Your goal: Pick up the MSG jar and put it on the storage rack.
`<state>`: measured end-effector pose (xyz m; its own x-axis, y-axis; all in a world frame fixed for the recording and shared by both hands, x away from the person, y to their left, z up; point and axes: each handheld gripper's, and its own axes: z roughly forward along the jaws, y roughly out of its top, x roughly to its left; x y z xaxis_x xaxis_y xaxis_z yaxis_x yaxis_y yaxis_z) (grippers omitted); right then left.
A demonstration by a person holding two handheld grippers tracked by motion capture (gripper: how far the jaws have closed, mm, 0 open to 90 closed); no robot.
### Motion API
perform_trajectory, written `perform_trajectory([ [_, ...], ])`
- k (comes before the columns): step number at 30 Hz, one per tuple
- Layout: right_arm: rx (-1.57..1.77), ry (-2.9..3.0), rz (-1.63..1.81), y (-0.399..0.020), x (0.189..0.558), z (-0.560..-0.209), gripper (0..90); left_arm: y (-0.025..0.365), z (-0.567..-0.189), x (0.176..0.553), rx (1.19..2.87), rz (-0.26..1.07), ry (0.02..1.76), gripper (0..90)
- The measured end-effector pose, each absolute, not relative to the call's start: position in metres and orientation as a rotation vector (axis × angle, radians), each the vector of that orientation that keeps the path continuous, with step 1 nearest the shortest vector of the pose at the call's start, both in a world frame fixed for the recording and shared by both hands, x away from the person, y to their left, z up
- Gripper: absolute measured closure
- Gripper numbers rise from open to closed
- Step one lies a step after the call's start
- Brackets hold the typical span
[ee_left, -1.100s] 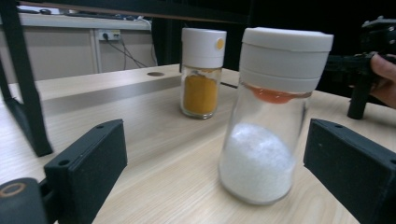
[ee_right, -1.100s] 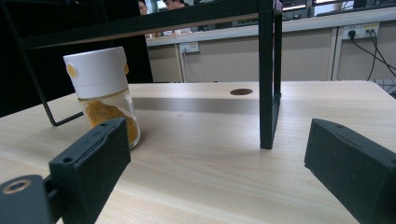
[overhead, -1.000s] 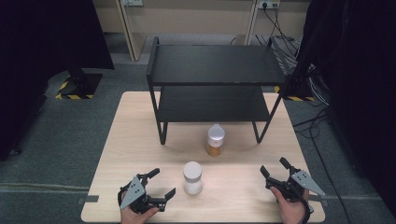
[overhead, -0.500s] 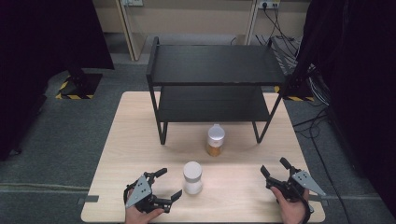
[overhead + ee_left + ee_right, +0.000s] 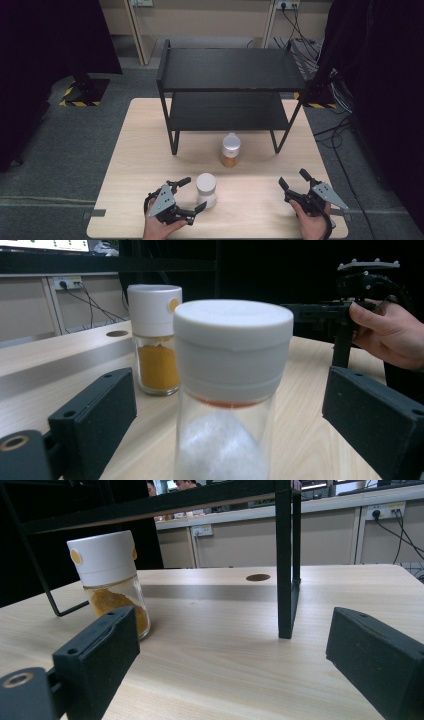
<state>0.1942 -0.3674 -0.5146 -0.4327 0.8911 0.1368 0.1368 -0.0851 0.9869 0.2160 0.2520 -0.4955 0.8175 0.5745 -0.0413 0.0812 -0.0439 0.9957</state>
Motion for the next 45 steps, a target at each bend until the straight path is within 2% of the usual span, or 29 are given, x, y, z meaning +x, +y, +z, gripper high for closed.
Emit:
perform_trajectory([
  [20, 1.137, 1.571, 1.591, -0.369, 0.194, -0.516, 7.1, 0.235, -0.493, 0.222, 1.585, 0.454, 0.538, 17.2],
  [38, 1.135, 1.574, 1.594, -0.370, 0.195, -0.516, 7.1, 0.231, -0.500, 0.222, 1.555, 0.446, 0.563, 32.7],
  [45, 1.137, 1.575, 1.597, -0.370, 0.195, -0.516, 7.2, 0.231, -0.499, 0.221, 1.553, 0.440, 0.570, 33.1],
])
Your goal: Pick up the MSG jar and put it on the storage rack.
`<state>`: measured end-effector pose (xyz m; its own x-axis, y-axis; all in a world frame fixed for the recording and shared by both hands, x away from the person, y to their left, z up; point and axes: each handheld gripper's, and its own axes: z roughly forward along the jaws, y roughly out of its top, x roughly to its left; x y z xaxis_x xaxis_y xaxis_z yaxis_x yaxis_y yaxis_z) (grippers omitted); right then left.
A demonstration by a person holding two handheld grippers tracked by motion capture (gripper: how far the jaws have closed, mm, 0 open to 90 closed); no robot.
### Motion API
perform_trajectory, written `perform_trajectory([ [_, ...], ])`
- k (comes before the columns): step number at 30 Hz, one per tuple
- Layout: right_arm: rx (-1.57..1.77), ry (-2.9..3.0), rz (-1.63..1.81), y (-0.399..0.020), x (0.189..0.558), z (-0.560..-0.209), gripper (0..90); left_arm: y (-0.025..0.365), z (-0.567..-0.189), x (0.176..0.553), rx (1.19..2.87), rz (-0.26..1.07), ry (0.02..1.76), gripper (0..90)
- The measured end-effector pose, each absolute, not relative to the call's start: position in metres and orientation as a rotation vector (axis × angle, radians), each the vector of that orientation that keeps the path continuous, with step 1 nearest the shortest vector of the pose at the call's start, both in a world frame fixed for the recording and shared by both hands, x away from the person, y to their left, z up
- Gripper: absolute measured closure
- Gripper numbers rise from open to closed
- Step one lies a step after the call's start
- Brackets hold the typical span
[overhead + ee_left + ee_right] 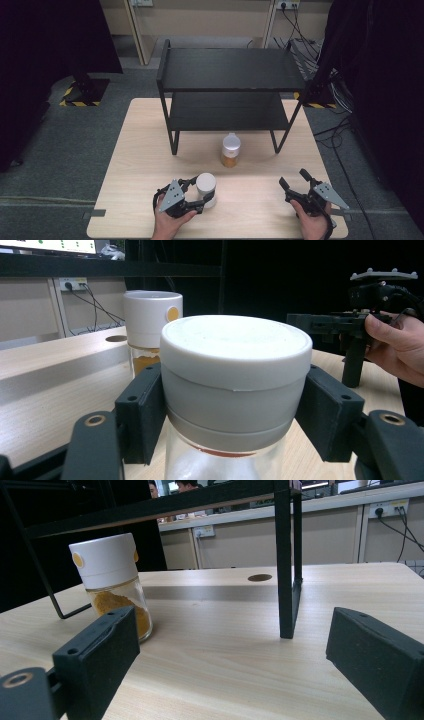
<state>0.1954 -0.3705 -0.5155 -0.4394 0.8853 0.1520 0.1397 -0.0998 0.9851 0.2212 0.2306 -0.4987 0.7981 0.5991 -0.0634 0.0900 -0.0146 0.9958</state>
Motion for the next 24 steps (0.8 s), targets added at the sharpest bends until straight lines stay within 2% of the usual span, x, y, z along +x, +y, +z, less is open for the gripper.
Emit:
perform_trajectory([
  [14, 1.141, 1.573, 1.601, -0.371, 0.196, -0.516, 7.1, 0.230, -0.487, 0.218, 1.586, 0.454, 0.575, 33.2],
  [24, 1.141, 1.575, 1.595, -0.370, 0.196, -0.515, 7.2, 0.235, -0.474, 0.213, 1.516, 0.498, 0.572, 33.2],
])
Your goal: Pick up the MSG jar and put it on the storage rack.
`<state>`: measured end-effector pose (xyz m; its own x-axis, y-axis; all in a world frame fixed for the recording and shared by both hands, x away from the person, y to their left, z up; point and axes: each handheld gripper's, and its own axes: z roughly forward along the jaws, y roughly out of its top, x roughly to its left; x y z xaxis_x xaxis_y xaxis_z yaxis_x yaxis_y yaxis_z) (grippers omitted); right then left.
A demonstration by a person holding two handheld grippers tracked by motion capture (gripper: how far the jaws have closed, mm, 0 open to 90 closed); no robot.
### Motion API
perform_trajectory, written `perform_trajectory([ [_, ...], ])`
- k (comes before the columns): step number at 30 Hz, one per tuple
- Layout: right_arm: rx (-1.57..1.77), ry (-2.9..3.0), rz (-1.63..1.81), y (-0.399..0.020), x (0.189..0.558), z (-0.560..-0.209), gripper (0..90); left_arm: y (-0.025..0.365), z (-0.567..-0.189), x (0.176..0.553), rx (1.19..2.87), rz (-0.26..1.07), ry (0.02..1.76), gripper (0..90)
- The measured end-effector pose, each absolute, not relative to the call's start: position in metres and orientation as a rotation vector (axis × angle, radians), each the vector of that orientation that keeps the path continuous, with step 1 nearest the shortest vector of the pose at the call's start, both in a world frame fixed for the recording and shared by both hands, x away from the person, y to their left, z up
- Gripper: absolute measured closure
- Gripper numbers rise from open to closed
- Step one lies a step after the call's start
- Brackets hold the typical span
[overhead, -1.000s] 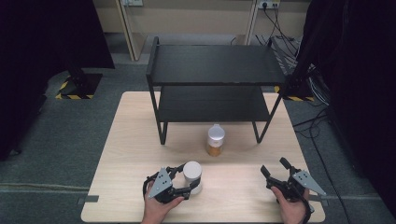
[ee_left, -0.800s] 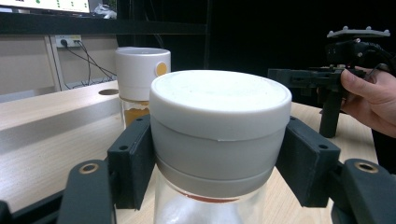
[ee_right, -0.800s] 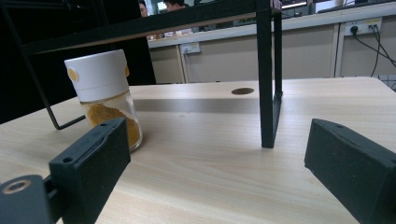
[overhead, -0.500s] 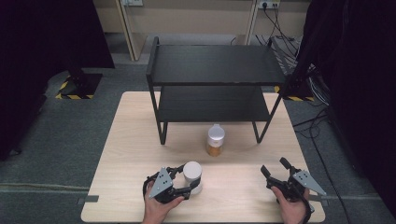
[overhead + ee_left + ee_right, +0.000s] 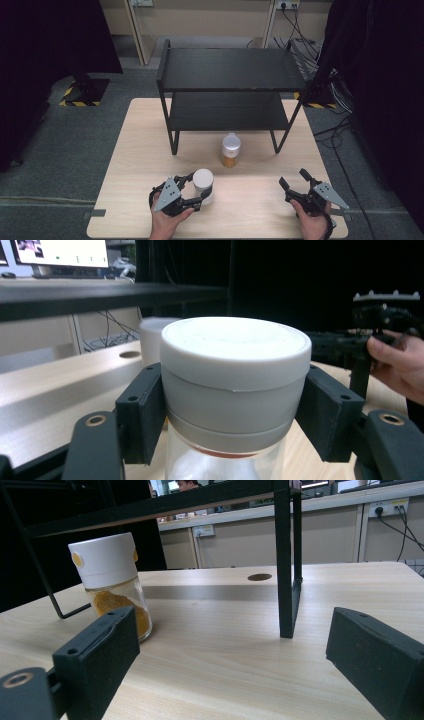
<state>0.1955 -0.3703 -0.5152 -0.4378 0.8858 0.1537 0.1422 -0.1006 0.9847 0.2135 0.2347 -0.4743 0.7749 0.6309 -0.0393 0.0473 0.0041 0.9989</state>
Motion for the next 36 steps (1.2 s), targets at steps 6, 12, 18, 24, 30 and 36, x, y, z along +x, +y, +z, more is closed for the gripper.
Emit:
perform_trajectory([
  [6, 1.144, 1.570, 1.600, -0.371, 0.195, -0.516, 7.2, 0.235, -0.466, 0.215, 1.496, 0.520, 0.566, 33.2],
  [12, 1.146, 1.569, 1.601, -0.371, 0.195, -0.516, 7.1, 0.234, -0.459, 0.216, 1.484, 0.529, 0.557, 33.2],
  [18, 1.147, 1.566, 1.604, -0.371, 0.195, -0.516, 7.1, 0.233, -0.451, 0.218, 1.476, 0.540, 0.547, 33.2],
  [24, 1.148, 1.566, 1.605, -0.371, 0.195, -0.516, 7.1, 0.235, -0.443, 0.221, 1.459, 0.550, 0.550, 33.2],
  [30, 1.150, 1.567, 1.606, -0.371, 0.196, -0.516, 7.2, 0.237, -0.435, 0.223, 1.451, 0.562, 0.550, 33.3],
  [36, 1.149, 1.567, 1.606, -0.371, 0.196, -0.516, 7.1, 0.237, -0.427, 0.224, 1.449, 0.578, 0.554, 33.2],
])
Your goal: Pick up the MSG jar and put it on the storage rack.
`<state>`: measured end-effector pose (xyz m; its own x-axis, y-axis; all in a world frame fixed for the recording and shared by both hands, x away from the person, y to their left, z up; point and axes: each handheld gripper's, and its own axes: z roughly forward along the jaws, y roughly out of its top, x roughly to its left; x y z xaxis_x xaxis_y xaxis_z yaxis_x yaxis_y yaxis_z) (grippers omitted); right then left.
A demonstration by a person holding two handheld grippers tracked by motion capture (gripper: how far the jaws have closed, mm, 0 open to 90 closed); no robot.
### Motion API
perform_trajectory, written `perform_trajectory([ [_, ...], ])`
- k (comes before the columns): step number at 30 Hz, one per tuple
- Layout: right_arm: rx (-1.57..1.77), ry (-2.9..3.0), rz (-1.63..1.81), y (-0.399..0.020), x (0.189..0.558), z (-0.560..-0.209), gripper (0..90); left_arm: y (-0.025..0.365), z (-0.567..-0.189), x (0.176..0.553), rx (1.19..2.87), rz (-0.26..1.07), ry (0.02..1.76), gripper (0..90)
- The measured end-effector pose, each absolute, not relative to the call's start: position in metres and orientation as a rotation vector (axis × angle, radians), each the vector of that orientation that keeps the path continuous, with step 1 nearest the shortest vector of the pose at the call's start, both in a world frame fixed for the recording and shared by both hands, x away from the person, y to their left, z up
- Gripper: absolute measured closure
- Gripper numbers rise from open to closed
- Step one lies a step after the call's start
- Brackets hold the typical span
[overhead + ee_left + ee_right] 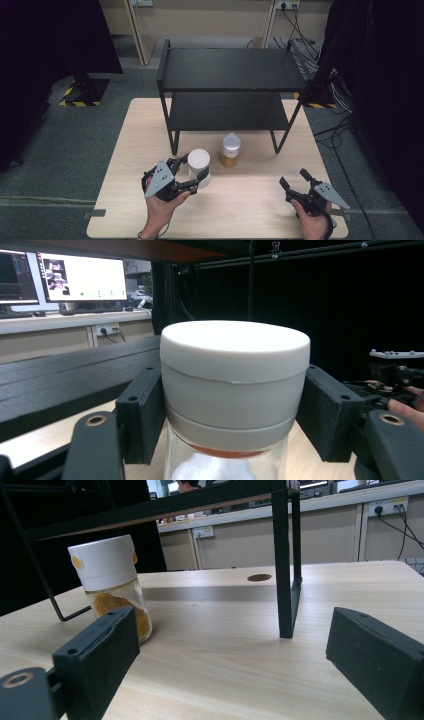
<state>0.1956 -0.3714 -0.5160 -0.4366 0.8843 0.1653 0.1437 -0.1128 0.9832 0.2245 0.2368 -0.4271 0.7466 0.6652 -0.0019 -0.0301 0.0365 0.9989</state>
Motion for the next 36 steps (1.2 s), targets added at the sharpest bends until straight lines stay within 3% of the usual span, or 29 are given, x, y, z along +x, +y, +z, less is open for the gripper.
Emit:
perform_trajectory([
  [36, 1.163, 1.562, 1.620, -0.373, 0.196, -0.516, 7.1, 0.224, -0.379, 0.240, 1.382, 0.665, 0.561, 33.3],
])
